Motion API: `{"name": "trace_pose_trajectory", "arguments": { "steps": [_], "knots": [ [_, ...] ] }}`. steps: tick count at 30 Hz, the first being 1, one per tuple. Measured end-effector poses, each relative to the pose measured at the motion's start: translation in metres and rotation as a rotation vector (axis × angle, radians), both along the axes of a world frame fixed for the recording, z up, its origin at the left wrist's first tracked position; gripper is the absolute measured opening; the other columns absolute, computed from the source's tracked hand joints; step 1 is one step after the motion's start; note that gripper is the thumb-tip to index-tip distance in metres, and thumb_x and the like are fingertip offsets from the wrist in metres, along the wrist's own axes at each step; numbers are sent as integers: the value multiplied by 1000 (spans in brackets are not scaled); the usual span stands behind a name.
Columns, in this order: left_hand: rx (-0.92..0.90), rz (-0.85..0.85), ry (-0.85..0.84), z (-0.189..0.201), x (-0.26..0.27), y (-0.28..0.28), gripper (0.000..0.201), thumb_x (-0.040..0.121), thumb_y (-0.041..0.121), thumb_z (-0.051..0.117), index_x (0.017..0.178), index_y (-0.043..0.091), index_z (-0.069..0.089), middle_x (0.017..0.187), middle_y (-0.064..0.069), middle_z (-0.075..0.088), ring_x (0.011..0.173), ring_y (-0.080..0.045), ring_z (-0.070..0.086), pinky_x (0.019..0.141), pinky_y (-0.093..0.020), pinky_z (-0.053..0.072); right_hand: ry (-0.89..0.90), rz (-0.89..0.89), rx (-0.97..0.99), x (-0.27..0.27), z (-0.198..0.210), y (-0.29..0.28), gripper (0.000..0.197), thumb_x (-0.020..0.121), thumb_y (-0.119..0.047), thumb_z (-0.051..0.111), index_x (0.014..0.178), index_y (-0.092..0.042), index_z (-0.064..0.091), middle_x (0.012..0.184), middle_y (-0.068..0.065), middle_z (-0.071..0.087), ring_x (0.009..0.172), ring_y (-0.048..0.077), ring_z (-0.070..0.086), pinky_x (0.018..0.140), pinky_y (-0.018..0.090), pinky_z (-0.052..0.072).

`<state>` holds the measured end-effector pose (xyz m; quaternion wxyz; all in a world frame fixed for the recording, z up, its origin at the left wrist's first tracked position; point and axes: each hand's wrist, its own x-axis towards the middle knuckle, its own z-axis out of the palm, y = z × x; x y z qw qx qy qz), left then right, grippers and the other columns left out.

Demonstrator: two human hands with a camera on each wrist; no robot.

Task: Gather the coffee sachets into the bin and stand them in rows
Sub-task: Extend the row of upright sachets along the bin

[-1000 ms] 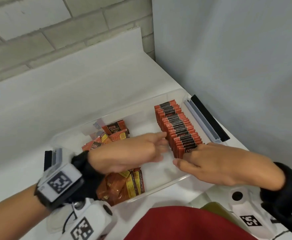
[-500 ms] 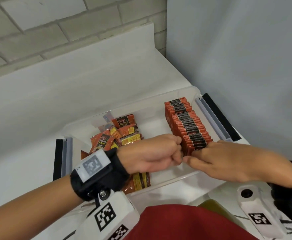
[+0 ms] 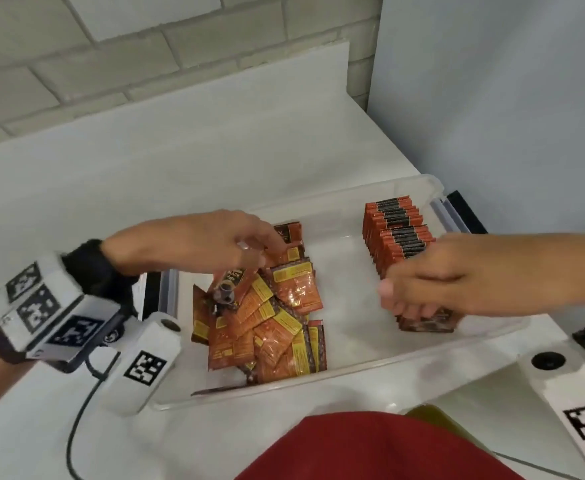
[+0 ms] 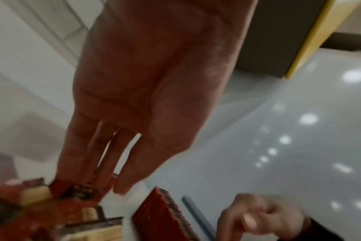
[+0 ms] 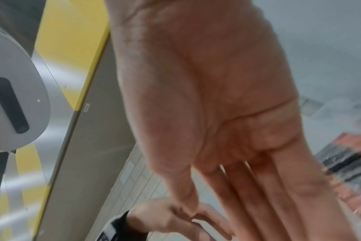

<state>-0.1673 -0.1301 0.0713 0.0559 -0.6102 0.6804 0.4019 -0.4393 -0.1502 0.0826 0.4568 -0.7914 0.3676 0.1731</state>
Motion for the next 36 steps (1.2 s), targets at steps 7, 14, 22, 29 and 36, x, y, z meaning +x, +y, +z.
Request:
{"name": "trace_pose_trajectory", "arguments": {
  "steps": [7, 14, 22, 29, 36],
  "knots": [
    [70, -137, -276, -21, 18, 6, 39, 99, 19, 50, 134, 31, 40, 115, 3, 59, 97, -8, 60, 81, -26, 49, -47, -89, 8, 65, -26, -11, 43, 98, -39, 48, 138, -30, 36, 130, -12, 50, 114, 5, 51, 86, 13, 43],
    [47, -65, -230, -35, 23, 4, 72, 84, 21, 73, 140, 23, 28, 110, 11, 50, 92, -7, 52, 75, -20, 46, -25, -188, 157, 93, -44, -6, 62, 96, -28, 56, 146, -13, 23, 117, 0, 52, 106, 12, 57, 82, 15, 43],
    [97, -102, -202, -39, 25, 9, 62, 74, 28, 81, 112, 26, 33, 100, 16, 49, 81, -3, 50, 60, -7, 40, 3, -118, 180, 104, -52, 5, 43, 90, -26, 66, 126, -9, 48, 94, -5, 50, 83, 8, 50, 72, 17, 42],
    [117, -69, -50, -37, 26, 7, 49, 72, 28, 83, 112, 32, 54, 100, 20, 64, 87, 1, 61, 67, -3, 42, -33, -34, 103, 108, -56, 7, 36, 78, -25, 79, 98, -18, 50, 100, 2, 60, 78, 11, 56, 65, 22, 47],
    [277, 40, 232, -21, 33, 3, 29, 80, 11, 76, 106, 16, 63, 101, 3, 74, 92, -15, 71, 85, -37, 57, -162, -61, 146, 100, -55, -3, 16, 83, -20, 74, 75, -13, 62, 71, -5, 62, 59, 4, 56, 60, 18, 45]
  ]
}}
